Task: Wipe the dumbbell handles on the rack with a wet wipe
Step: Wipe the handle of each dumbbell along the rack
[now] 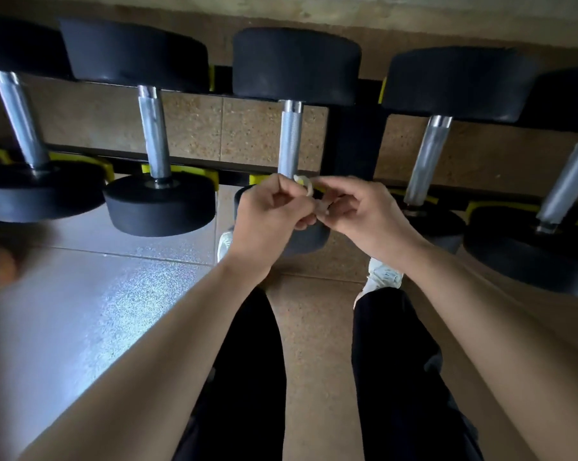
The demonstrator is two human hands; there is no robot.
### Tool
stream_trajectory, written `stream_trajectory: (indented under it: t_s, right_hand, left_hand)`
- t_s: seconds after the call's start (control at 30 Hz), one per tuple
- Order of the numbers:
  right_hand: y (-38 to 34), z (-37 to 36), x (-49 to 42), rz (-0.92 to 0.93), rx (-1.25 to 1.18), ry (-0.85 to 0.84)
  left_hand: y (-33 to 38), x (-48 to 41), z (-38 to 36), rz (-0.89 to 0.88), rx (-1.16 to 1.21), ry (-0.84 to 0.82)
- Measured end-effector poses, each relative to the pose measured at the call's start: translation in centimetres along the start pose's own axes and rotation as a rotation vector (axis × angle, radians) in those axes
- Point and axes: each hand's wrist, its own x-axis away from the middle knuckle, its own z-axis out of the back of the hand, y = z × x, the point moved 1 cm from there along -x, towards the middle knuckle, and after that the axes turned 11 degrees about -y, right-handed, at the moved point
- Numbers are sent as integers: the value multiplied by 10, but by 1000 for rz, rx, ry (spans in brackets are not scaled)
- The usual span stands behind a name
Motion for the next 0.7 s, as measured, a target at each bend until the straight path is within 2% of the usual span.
stream_trajectory:
  t_s: [0.2, 0.33, 0.43, 0.53, 0.63, 0.7]
  right_hand:
    - [-24, -26, -43, -37, -69, 104]
    - [-36, -36, -63, 27, 19, 16]
    - [-35, -38, -74, -14, 74, 54]
    - [-31, -38, -75, -102, -153, 180]
    - [-31, -37, -77, -155, -558, 232]
    - [-31, -37, -79, -187, -733, 259]
  left_hand:
    - [16, -13, 58, 8, 89, -91]
    - [19, -25, 78, 41, 15, -201]
    - [15, -34, 90, 29, 28, -143]
    - [2, -44, 96, -15, 17, -53]
    - [-11, -54, 89, -194, -404, 1]
    - [-11, -56, 80, -305, -566, -22]
